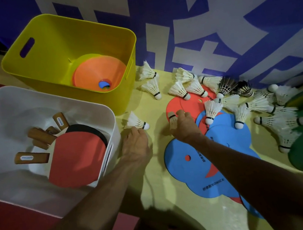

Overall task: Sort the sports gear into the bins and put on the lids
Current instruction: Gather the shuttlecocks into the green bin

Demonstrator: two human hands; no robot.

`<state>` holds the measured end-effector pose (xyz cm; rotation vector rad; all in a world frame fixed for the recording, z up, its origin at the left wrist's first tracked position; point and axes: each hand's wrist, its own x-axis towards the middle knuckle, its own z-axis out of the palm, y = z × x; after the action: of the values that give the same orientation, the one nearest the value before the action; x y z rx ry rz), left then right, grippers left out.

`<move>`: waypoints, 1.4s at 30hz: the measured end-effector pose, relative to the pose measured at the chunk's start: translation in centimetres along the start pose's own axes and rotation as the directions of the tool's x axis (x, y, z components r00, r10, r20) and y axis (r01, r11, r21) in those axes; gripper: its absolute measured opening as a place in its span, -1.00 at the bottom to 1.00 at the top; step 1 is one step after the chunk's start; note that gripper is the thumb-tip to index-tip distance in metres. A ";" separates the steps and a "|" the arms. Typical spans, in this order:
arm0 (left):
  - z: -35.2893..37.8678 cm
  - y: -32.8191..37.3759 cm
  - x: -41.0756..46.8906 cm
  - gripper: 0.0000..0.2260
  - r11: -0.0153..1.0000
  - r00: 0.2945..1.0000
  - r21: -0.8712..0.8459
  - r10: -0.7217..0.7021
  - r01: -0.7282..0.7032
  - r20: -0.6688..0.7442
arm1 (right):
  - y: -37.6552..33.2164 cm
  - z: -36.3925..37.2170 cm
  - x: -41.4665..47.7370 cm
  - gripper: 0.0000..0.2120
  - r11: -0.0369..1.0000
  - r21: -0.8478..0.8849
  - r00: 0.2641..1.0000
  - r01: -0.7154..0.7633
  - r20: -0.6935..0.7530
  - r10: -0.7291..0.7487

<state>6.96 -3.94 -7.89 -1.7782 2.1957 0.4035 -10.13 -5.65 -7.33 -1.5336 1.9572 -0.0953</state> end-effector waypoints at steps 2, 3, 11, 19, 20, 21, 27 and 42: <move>0.8 0.0 -0.2 -0.70 1.000 0.998 -0.011 0.016 -0.015 0.062 | 0.3 -0.2 -0.1 -0.52 0.996 0.065 0.998 -0.061 0.036 0.059; 1.4 -0.1 -0.3 -0.69 0.999 0.997 -0.038 0.015 -0.012 0.072 | 0.4 -0.4 -0.3 -0.53 0.992 0.103 0.996 -0.076 0.053 0.071; 1.8 1.2 -2.2 -0.64 0.907 0.989 -0.405 -0.073 0.118 0.126 | 1.7 -3.0 -2.5 -0.50 0.921 0.383 0.995 -0.078 0.083 0.050; -0.7 4.3 -3.0 -0.82 0.604 0.977 -0.772 -0.189 0.198 0.103 | 4.9 -6.9 -5.2 -0.43 0.918 0.397 0.999 0.002 0.029 -0.015; -1.1 4.9 -2.9 -0.85 0.553 0.979 -0.814 -0.186 0.179 0.090 | 5.3 -7.6 -5.5 -0.44 0.914 0.407 1.000 0.006 0.020 -0.016; -1.5 5.6 -2.9 -0.87 0.498 0.980 -0.852 -0.182 0.159 0.076 | 5.7 -8.4 -5.7 -0.43 0.907 0.420 1.000 0.013 0.008 -0.018; -5.7 11.1 -4.3 -0.86 0.349 0.993 -0.937 -0.097 -0.026 -0.063 | 8.7 -13.7 -8.2 -0.40 0.874 0.479 0.994 0.084 -0.096 -0.043; -13.9 30.3 -6.7 -0.69 0.291 0.981 -0.940 0.134 -0.176 -0.142 | 23.6 -26.3 -16.5 -0.57 0.586 0.803 0.965 0.106 -0.226 0.135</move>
<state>-22.00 2.75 8.60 -1.9543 2.2738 2.1627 -41.94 8.10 10.60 -0.8837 1.6988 -1.1021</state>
